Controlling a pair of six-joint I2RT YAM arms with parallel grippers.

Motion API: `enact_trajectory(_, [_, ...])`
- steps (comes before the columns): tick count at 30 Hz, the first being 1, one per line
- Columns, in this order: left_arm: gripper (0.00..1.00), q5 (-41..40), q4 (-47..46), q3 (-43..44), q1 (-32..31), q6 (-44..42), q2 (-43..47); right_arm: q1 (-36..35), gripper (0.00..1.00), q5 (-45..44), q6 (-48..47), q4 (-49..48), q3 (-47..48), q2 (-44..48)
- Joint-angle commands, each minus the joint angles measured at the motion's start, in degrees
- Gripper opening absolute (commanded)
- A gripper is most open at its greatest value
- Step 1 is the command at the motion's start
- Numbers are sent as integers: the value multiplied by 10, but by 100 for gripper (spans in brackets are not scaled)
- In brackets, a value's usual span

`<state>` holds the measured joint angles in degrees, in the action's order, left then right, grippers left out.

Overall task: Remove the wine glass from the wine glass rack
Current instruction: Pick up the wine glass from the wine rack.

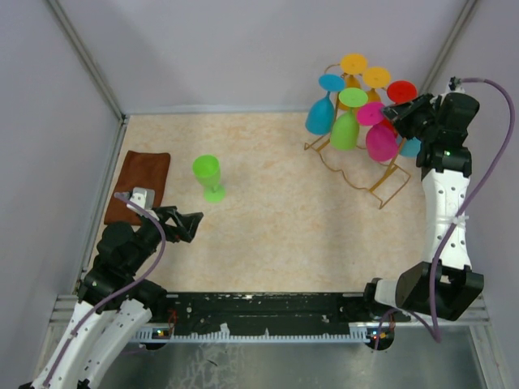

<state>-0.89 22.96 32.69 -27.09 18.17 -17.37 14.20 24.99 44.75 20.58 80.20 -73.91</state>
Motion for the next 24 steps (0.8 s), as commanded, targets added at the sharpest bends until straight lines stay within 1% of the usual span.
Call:
enact_trajectory(1, [99, -1, -13, -4, 3, -1, -3, 6, 0, 21, 18, -42, -5, 27])
enact_trajectory(10, [99, -1, -12, -3, 4, -1, -3, 7, 0, 80, 71, -104, -13, 28])
enact_trajectory(24, [99, 0, -12, -4, 4, -1, -3, 7, 0, 93, 62, -95, -13, 32])
